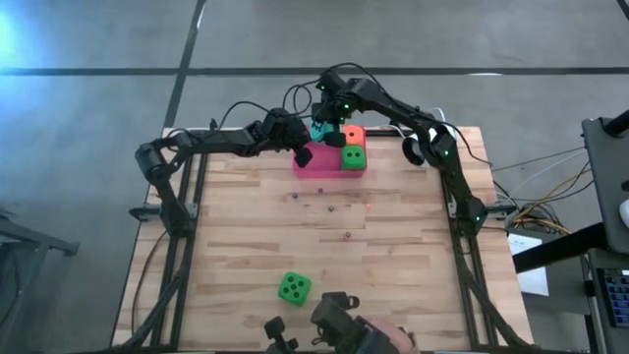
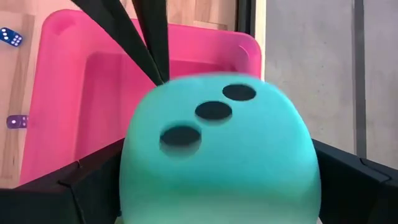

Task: Pick & Place Dice
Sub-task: Put the large blue dice into the the pink bin

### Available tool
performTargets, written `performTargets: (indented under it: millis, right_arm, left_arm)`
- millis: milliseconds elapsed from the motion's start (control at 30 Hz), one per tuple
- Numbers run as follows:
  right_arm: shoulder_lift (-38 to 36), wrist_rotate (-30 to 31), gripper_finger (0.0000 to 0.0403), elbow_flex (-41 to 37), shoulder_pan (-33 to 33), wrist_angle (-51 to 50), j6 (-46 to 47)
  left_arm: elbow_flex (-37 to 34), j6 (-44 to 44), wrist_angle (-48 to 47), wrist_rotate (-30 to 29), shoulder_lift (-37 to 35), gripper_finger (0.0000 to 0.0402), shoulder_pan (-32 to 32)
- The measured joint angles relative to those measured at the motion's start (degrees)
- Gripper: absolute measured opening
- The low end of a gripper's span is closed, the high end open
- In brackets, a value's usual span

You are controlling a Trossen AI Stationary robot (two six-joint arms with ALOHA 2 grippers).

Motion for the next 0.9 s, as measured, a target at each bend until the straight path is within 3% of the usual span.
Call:
performTargets:
  millis: [300, 900]
  right_arm:
    - [-0.02, -0.17, 0.0400, 0.00, 0.04, -0.05, 0.00]
    - [-0.02, 0.00, 0.0400, -0.04, 0.00, 0.00, 0.04]
  left_arm:
    - [0.07, 1.41, 4.77, 0.52, -3.53, 0.0008, -0.08]
    - [0.11, 1.19, 5.84, 0.89, 2.68, 0.0008, -0.11]
